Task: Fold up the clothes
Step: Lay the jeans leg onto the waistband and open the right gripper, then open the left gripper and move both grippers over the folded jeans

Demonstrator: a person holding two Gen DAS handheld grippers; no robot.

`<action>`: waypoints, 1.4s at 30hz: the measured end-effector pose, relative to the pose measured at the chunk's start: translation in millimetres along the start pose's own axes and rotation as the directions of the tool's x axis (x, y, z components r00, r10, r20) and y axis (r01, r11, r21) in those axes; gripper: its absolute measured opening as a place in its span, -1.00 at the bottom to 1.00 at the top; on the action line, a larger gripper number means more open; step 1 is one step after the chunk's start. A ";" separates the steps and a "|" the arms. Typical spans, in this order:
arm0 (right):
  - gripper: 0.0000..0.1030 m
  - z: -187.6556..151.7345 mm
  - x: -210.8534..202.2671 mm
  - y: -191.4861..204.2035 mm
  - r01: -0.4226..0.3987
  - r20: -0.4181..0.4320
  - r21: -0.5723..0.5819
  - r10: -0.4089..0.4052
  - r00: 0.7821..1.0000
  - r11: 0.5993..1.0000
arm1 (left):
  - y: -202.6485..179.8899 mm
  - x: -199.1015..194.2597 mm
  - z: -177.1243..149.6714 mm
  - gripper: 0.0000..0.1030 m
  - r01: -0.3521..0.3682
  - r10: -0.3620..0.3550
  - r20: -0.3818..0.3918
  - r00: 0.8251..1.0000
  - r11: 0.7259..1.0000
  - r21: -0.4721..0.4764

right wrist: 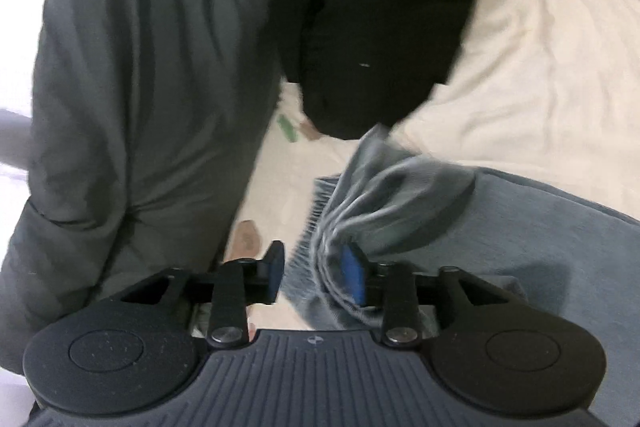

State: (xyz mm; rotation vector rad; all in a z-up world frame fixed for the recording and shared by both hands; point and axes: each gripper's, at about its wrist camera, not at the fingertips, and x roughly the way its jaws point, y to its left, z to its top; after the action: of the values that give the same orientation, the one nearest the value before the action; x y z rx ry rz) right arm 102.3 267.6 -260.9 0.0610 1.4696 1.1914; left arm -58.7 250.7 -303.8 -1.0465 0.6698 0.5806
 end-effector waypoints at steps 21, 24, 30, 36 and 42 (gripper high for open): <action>-0.09 7.0 -67.2 8.3 0.134 -0.019 -0.239 -0.143 0.990 0.962 | -15.9 -22.6 18.8 -0.29 0.006 -0.001 0.140 0.990 0.999 -0.037; -0.09 9.4 -86.9 6.0 0.143 -0.016 -0.275 -0.153 0.988 0.951 | -28.9 -24.9 22.2 -0.29 0.001 0.000 0.143 0.990 1.000 -0.008; 0.04 7.6 -134.1 -1.0 0.080 -0.025 -0.338 -0.093 0.995 0.938 | -54.9 -21.1 30.8 -0.22 -0.025 0.028 0.141 0.990 0.999 -0.026; 0.25 0.2 -153.6 -23.2 0.090 0.010 -0.357 -0.093 0.996 0.930 | -87.2 -24.8 43.6 0.05 -0.080 0.083 0.146 0.986 0.996 -0.028; 0.25 -10.5 -167.7 -32.1 0.132 0.077 -0.471 -0.108 0.991 0.872 | -114.3 -36.3 61.7 0.13 -0.165 0.161 0.126 0.979 0.986 0.024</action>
State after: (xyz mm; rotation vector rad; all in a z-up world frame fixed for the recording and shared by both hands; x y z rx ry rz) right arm 165.2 140.2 -165.6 -0.3331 1.0850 1.4067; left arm 12.3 258.3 -189.4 -0.9210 0.6579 0.7675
